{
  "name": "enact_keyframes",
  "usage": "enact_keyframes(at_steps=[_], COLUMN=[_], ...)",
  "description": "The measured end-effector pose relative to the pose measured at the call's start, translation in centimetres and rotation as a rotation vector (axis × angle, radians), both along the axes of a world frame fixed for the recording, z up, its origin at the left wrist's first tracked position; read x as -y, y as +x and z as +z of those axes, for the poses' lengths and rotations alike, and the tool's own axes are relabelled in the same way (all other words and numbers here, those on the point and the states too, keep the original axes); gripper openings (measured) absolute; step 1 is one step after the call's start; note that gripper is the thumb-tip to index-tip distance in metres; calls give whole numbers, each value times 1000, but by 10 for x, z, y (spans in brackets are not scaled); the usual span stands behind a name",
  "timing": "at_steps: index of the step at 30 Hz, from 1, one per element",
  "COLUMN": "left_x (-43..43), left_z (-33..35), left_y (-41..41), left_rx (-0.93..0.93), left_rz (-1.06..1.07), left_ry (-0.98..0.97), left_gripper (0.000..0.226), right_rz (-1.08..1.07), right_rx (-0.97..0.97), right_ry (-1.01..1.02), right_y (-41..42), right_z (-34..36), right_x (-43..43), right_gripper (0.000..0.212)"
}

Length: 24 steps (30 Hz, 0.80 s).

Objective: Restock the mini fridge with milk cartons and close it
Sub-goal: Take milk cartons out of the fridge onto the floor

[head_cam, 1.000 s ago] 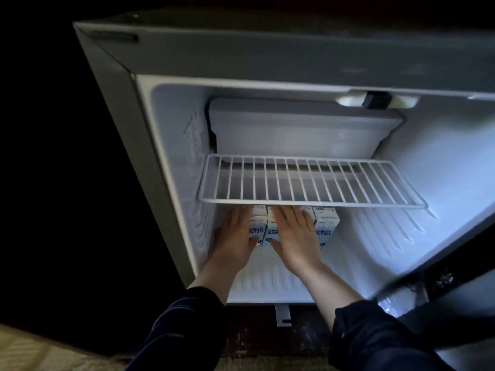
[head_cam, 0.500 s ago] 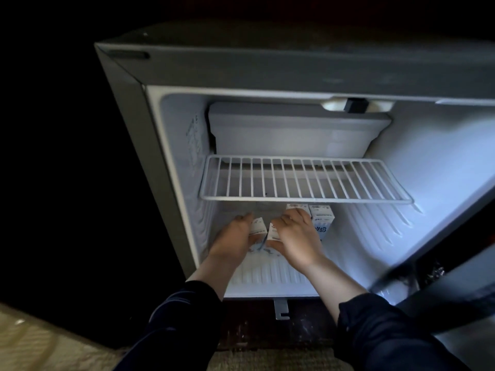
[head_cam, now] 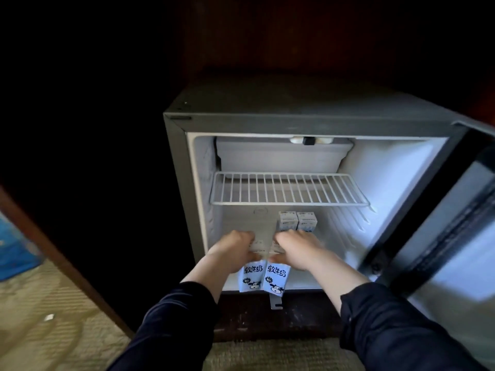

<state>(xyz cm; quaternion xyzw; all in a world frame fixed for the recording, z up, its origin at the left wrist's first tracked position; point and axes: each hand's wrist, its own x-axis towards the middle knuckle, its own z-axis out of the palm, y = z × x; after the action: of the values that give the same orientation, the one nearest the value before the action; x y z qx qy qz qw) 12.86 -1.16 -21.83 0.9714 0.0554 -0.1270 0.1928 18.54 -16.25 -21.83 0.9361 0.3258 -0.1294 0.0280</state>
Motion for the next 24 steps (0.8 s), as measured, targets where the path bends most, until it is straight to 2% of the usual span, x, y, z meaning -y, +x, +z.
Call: enact_keyframes(at_steps=[5,10,19,24], left_x=[12,31,107,175], left_z=[34,68,114,133], left_y=[-31,-58,-100,-115], left_rx=[-7,-21,13,54], left_rz=[-29,-136,-325,-493], left_ry=[-8,72,93,190], left_gripper=[35,40,42,47], right_rz=[-35,-74,-112,-176], right_rx=[-78,-119,-47,0], right_ry=[8,55,-19,-11], right_y=[-28,-52,-107,-141], right_z=[37,71,114,126], right_x=[24,59,159,231], right_gripper=[43,37,34,32])
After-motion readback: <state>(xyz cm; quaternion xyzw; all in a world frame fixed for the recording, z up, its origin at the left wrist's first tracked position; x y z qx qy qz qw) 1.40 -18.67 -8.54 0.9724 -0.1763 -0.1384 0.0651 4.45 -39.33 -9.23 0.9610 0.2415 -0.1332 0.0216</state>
